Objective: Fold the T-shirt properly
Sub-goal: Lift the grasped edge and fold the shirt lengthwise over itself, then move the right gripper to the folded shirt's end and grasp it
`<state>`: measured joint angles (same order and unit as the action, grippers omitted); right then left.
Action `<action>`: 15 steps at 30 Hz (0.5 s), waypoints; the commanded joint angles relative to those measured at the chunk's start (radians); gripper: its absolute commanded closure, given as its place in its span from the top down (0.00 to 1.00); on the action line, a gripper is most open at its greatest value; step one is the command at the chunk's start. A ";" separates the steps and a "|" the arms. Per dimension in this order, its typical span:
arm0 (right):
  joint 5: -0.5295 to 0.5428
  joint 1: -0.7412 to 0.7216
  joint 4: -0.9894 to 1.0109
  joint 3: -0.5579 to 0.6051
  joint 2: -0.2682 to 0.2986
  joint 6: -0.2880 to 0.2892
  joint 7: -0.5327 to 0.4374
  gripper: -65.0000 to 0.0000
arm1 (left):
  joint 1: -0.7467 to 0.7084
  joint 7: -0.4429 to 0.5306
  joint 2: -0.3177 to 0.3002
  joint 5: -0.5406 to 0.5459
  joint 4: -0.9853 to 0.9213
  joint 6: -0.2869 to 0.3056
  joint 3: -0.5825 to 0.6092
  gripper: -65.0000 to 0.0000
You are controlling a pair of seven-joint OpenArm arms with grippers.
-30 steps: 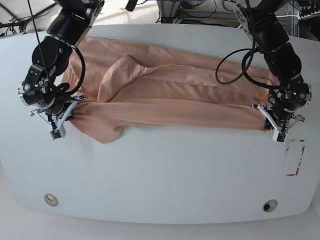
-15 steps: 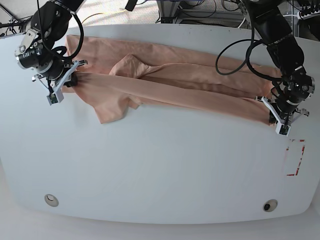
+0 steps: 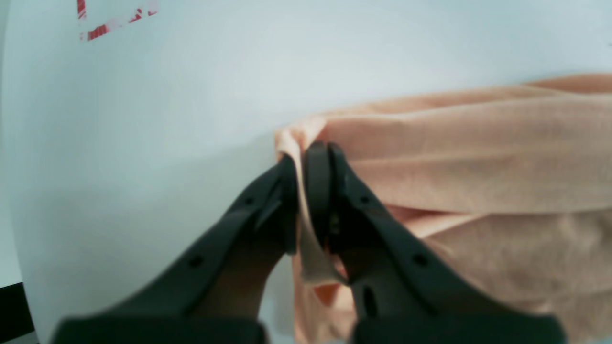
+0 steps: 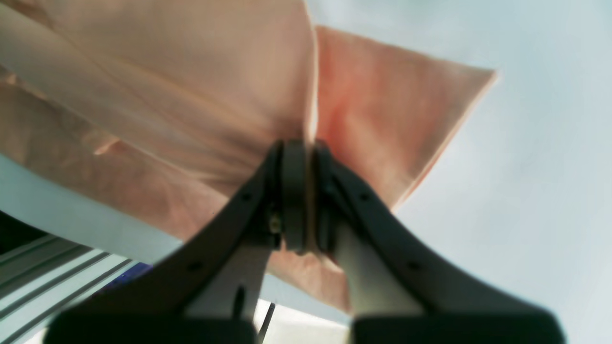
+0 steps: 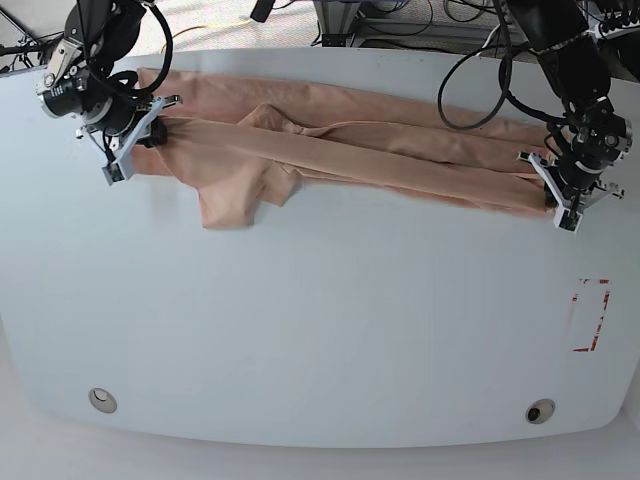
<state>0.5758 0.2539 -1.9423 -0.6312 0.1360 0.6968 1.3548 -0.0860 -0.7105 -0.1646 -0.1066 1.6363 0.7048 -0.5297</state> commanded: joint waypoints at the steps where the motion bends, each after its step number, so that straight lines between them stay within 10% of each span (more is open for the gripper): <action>1: 0.002 -0.003 0.013 -0.006 0.017 0.001 -0.008 0.09 | -0.004 0.002 -0.028 -0.002 0.018 -0.007 0.004 0.00; 8: 0.002 0.038 0.011 -0.008 0.032 0.001 -0.010 0.41 | -0.067 0.002 -0.059 -0.002 0.015 -0.007 0.047 0.08; 15: 0.010 0.037 -0.030 -0.111 0.001 0.001 -0.010 0.64 | -0.077 -0.048 -0.068 -0.002 0.023 -0.007 0.064 0.69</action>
<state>0.5804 0.2981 -1.9533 -0.7139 0.1387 0.6971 1.3540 -0.1753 -0.7490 -0.2092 -0.1104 1.6367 0.7036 -0.4618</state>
